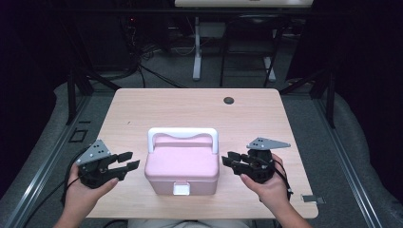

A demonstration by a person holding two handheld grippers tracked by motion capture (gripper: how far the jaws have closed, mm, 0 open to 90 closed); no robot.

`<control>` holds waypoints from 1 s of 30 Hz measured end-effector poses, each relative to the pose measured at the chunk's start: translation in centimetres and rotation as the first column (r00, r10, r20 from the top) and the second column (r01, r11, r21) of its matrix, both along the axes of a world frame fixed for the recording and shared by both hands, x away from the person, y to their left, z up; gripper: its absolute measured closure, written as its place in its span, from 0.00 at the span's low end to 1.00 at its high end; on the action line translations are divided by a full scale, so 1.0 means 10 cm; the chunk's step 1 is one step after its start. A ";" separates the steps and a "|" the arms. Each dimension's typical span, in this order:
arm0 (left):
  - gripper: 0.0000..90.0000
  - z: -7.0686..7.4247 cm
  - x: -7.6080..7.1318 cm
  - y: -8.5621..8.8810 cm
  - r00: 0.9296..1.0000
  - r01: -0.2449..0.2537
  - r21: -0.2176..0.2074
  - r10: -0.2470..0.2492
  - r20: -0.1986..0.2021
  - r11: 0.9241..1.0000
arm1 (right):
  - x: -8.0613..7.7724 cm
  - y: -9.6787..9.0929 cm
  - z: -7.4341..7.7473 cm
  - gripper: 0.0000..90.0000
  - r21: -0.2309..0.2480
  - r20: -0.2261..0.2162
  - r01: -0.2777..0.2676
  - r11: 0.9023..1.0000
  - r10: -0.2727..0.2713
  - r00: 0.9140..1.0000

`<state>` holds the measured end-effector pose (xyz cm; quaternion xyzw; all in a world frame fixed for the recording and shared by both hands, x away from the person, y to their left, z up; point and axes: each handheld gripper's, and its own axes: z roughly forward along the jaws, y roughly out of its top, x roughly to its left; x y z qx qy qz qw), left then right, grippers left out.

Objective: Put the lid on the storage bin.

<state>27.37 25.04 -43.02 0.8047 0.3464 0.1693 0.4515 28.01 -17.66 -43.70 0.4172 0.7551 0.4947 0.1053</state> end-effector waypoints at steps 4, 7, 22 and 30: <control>0.62 -0.01 0.06 0.03 1.000 -0.019 -0.004 0.019 0.003 1.000 | 0.05 -0.02 0.02 0.73 0.003 0.017 0.018 1.000 -0.018 1.000; 0.60 -0.01 0.11 0.06 0.999 -0.037 -0.004 0.037 0.004 0.999 | 0.10 -0.04 0.04 0.72 0.015 0.017 0.030 0.999 -0.030 0.999; 0.59 -0.11 0.46 0.22 0.991 -0.132 -0.021 0.132 0.003 0.991 | 0.42 -0.17 -0.05 0.69 0.013 0.019 0.122 0.992 -0.122 0.992; 0.59 -0.30 0.54 0.36 0.983 -0.182 -0.041 0.182 -0.009 0.982 | 0.52 -0.30 -0.26 0.67 0.000 -0.004 0.187 0.982 -0.187 0.982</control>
